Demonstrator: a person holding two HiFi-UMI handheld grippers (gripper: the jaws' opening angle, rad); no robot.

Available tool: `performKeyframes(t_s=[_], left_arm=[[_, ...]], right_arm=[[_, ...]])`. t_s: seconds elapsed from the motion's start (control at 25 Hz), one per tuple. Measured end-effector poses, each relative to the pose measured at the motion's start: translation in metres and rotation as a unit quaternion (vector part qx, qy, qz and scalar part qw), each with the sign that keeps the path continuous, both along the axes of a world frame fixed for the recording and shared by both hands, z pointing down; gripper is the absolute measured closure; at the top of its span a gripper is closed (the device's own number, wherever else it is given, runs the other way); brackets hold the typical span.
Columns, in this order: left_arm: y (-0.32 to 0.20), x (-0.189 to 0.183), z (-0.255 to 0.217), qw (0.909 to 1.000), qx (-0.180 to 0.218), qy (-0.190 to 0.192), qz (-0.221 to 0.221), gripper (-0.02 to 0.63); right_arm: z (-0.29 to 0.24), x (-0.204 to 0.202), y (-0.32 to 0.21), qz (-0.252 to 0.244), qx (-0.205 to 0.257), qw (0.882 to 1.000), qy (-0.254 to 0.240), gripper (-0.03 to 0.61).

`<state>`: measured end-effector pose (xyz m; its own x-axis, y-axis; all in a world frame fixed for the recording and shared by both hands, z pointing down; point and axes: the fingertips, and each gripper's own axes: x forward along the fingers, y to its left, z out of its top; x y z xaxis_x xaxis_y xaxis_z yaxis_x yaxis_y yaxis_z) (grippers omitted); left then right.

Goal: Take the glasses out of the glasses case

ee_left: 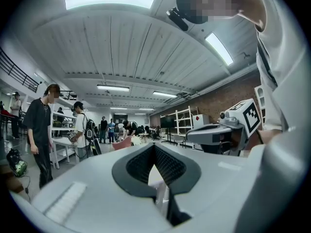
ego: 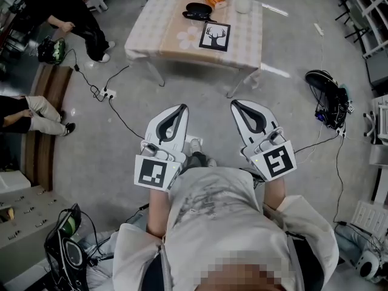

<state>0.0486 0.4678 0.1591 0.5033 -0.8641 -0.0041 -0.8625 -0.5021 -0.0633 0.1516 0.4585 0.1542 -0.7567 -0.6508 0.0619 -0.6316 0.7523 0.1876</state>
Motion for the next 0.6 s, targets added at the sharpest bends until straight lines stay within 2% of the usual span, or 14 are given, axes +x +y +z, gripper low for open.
performKeyframes(t_s=[0.6], left_arm=[[-0.079,-0.047,0.011,0.9993,-0.015,0.014,0.031,0.606]], right_arm=[[0.006,-0.055,-0.065,0.018,0.0,1.0,0.025,0.561]])
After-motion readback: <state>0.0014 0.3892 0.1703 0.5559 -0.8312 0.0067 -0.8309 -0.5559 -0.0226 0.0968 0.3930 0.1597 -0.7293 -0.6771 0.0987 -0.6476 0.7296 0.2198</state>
